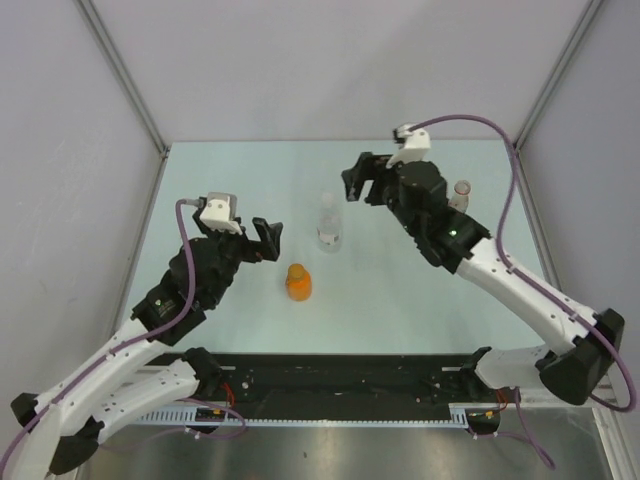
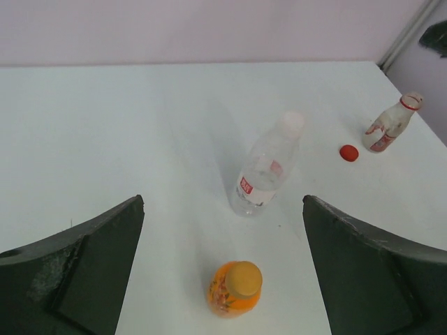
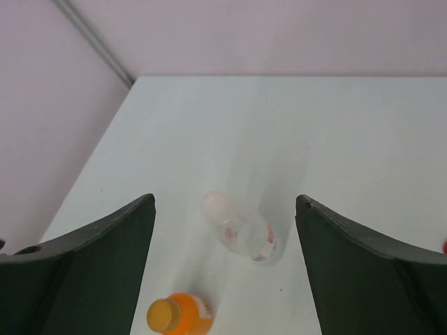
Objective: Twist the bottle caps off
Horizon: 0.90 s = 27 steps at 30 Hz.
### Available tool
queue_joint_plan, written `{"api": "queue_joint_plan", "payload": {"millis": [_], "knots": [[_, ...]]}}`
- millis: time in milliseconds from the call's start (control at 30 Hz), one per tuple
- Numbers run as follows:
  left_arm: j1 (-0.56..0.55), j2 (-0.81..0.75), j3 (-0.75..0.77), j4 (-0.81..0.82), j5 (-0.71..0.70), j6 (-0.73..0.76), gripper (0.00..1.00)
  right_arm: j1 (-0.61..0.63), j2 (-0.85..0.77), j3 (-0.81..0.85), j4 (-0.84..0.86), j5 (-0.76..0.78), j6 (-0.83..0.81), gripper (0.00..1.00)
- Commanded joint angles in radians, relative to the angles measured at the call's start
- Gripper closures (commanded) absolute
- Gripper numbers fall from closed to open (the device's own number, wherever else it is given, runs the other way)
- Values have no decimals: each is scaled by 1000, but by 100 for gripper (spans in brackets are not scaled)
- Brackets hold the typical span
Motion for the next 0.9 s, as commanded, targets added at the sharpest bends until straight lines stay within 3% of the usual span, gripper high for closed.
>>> {"api": "queue_joint_plan", "payload": {"millis": [0,100,633,833,867], "knots": [[53,-38,-32,-37,125,-121,1,57,125,39,-9,-60,-78,14],[54,-32,-39,-48,178,-124,2,59,192,71,-2,-88,-83,14],[54,-60,-43,-96,169,-91,2,68,429,189,1,-68,-88,15],[54,-61,-45,-96,173,-80,2,65,476,211,-31,-48,-91,23],[54,-61,-46,-94,172,-79,2,65,479,212,-32,-43,-91,33]]}}
